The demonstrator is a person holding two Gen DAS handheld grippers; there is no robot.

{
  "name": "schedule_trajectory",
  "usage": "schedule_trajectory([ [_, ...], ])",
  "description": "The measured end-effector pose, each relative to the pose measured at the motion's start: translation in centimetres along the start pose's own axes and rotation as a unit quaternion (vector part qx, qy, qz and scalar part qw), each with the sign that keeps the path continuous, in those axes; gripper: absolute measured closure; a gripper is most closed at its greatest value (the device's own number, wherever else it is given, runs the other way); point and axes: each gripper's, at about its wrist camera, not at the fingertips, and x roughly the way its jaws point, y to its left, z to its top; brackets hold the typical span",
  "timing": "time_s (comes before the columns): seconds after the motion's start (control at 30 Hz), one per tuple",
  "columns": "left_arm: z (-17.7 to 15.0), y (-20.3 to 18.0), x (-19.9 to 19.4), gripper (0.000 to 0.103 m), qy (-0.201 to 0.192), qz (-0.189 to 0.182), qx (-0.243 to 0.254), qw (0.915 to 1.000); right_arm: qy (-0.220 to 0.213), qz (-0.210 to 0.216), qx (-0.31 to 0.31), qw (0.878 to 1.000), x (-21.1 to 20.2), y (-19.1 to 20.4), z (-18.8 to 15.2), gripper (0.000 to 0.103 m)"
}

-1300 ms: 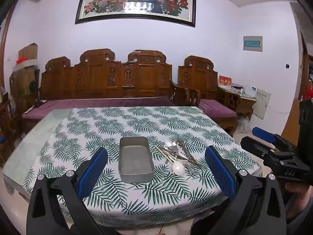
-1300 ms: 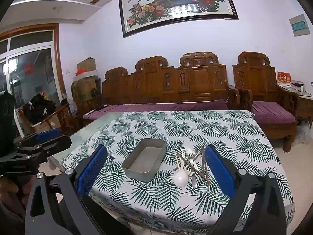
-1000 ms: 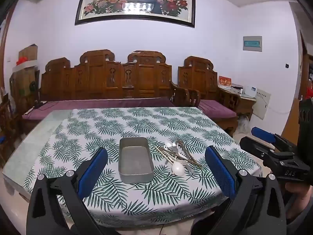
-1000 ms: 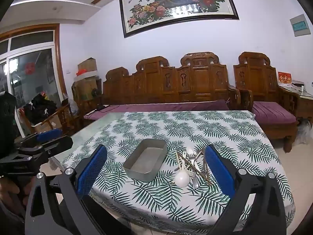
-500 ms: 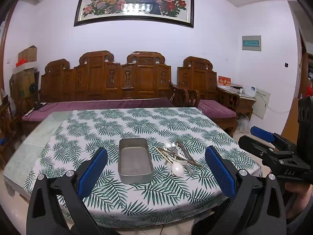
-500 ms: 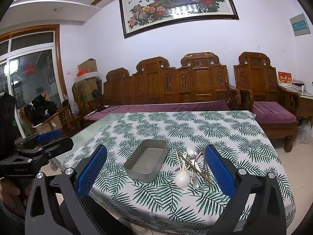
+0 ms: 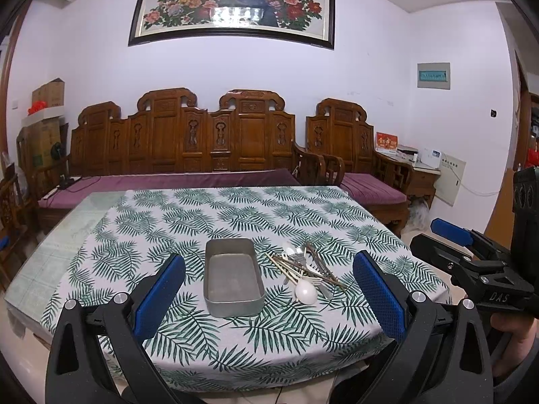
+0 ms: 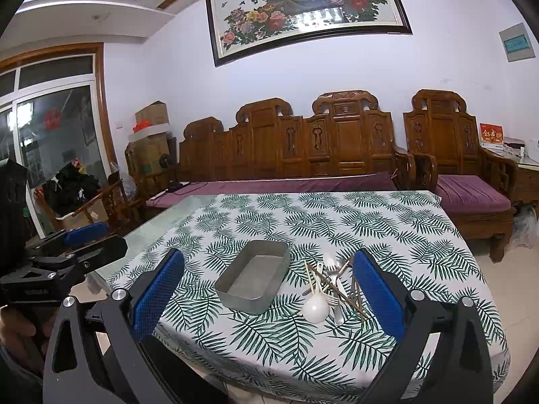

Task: Organize utensils

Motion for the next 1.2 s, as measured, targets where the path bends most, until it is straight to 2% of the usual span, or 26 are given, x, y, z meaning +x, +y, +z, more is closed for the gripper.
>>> schedule_trajectory([
  [1.2,0.6,-0.3,-0.76,0.007,-0.01,-0.003,0.002,0.9999,-0.005,0.003,0.001,1.0,-0.05,0.24,0.16,0.002],
])
